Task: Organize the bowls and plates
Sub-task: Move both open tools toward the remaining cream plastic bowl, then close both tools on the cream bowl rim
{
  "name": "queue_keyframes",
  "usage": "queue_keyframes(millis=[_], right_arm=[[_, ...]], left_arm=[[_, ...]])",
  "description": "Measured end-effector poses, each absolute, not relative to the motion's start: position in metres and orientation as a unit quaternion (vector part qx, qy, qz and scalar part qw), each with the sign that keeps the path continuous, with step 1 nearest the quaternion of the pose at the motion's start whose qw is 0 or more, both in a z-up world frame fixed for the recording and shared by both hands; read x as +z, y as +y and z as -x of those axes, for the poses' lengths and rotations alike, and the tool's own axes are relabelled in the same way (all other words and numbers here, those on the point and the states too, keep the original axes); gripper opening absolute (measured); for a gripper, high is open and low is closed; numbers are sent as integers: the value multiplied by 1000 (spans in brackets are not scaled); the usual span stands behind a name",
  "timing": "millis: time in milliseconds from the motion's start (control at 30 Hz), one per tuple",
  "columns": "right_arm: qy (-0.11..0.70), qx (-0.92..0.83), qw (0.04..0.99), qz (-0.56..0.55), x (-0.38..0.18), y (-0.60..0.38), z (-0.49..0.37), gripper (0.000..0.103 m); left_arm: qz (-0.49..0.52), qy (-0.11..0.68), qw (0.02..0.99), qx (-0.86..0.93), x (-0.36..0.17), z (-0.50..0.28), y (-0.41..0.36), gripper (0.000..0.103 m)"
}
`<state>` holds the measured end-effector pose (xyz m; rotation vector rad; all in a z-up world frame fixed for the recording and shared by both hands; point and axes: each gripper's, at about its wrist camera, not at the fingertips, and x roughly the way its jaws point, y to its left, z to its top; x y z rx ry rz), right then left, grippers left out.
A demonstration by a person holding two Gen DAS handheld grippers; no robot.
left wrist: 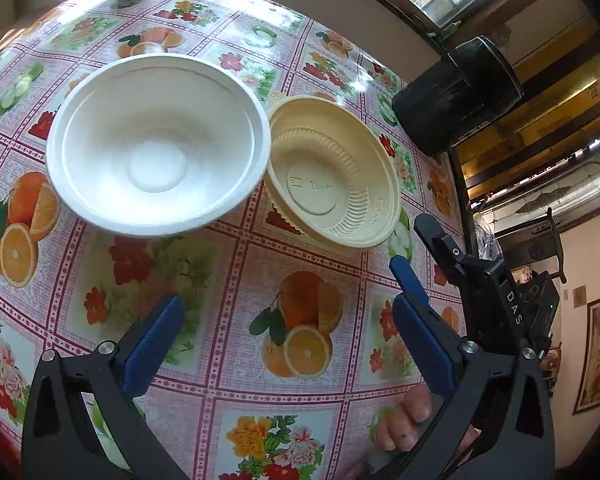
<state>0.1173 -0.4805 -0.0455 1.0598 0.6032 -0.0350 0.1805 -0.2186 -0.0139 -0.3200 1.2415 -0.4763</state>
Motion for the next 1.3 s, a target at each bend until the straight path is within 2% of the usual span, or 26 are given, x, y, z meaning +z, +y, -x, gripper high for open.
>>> queue_keyframes(millis=[200,667,767,1000,1300], right_arm=[[276,-14,818,-504,-45,-487,-118,66],[277,-11,834,-477,-33,-485,-137,66],[279,-12,837,-471,-31,-482,-140,66],[297,0,835,-463,-34,-475,-150,64],[304,-14,836,-457,-36,-474,-152,57]], left_arm=[[202,598,744,-219,-30,-190,-230,103],[308,601,701,-229,-52,-214,-230,103],[288,588,723,-222,-45,-219,-231,84],[314,587,711,-228,-54,-229,-224,40],[297,568,736,-218,-44,-228,-221,40]])
